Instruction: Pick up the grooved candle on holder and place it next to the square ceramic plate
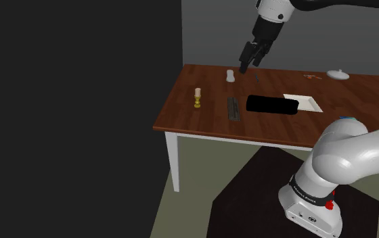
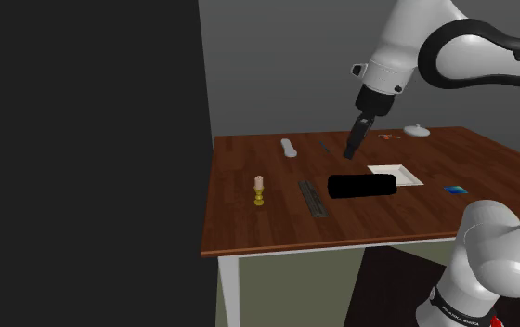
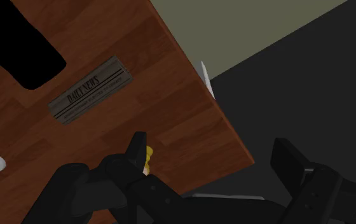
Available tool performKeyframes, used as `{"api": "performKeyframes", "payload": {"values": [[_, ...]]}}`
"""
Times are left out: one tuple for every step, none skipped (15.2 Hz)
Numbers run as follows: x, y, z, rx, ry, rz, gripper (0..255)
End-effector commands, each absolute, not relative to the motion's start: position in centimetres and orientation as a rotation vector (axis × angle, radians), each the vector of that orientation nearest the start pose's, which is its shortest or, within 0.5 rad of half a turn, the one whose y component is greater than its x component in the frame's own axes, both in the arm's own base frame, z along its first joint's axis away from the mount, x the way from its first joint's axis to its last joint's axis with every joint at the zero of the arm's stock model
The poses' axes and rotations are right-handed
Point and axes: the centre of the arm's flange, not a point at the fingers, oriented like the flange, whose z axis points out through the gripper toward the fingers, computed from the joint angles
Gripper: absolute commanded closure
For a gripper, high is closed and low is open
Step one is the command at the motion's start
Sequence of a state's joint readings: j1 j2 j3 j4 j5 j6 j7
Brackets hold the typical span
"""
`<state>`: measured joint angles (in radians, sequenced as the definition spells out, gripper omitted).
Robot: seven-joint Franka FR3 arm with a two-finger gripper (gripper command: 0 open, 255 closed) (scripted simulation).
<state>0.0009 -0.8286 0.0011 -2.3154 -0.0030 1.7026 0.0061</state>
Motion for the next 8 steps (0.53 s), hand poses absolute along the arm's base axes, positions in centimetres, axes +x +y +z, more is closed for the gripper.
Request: {"api": "performKeyframes", "payload": {"values": [[30.7,0.0,63.6,-3.126,0.007,-0.339,0],[32.0,-0.3,63.0,-3.129,0.002,-0.325,0],[33.2,-0.7,62.4,-3.131,-0.003,-0.312,0],[34.4,-1.1,61.8,-3.133,-0.008,-0.299,0],[35.6,-1.4,61.1,-3.135,-0.012,-0.285,0],[36.8,-1.8,60.5,-3.137,-0.017,-0.272,0],[38.0,-2.2,59.8,-3.139,-0.022,-0.259,0],[39.2,-2.5,59.1,-3.141,-0.027,-0.245,0]]}}
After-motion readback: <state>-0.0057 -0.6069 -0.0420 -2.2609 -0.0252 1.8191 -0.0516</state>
